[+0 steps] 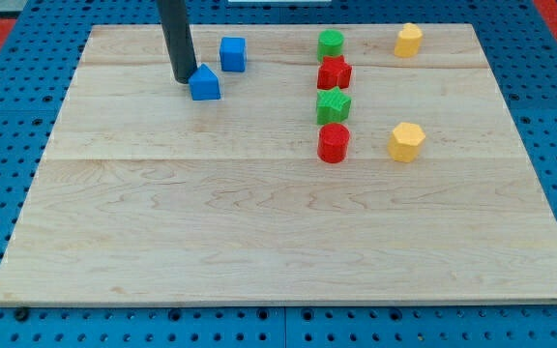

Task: Place the blue triangle below to the blue cube

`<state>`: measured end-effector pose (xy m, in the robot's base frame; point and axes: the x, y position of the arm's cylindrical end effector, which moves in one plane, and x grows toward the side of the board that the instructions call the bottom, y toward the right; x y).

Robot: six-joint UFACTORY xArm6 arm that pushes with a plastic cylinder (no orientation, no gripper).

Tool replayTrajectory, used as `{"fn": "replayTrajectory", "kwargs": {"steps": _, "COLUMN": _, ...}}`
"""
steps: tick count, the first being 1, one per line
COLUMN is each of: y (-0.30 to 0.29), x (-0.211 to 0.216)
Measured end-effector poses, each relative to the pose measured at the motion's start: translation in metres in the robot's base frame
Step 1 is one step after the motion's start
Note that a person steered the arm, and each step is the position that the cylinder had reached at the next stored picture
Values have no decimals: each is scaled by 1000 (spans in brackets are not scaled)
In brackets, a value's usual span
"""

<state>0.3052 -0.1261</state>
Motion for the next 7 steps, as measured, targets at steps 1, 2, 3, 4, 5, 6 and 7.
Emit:
{"fn": "replayTrajectory", "kwargs": {"steps": 1, "y": -1, "x": 1}}
{"fn": "replayTrajectory", "kwargs": {"steps": 2, "y": -14, "x": 2}}
{"fn": "replayTrajectory", "kwargs": {"steps": 3, "y": -21, "x": 3}}
{"fn": "replayTrajectory", "kwargs": {"steps": 4, "y": -14, "x": 18}}
{"fn": "replayTrajectory", "kwargs": {"steps": 5, "y": 7, "x": 16}}
{"fn": "replayTrajectory", "kwargs": {"steps": 6, "y": 29, "x": 11}}
{"fn": "replayTrajectory", "kwargs": {"steps": 7, "y": 29, "x": 10}}
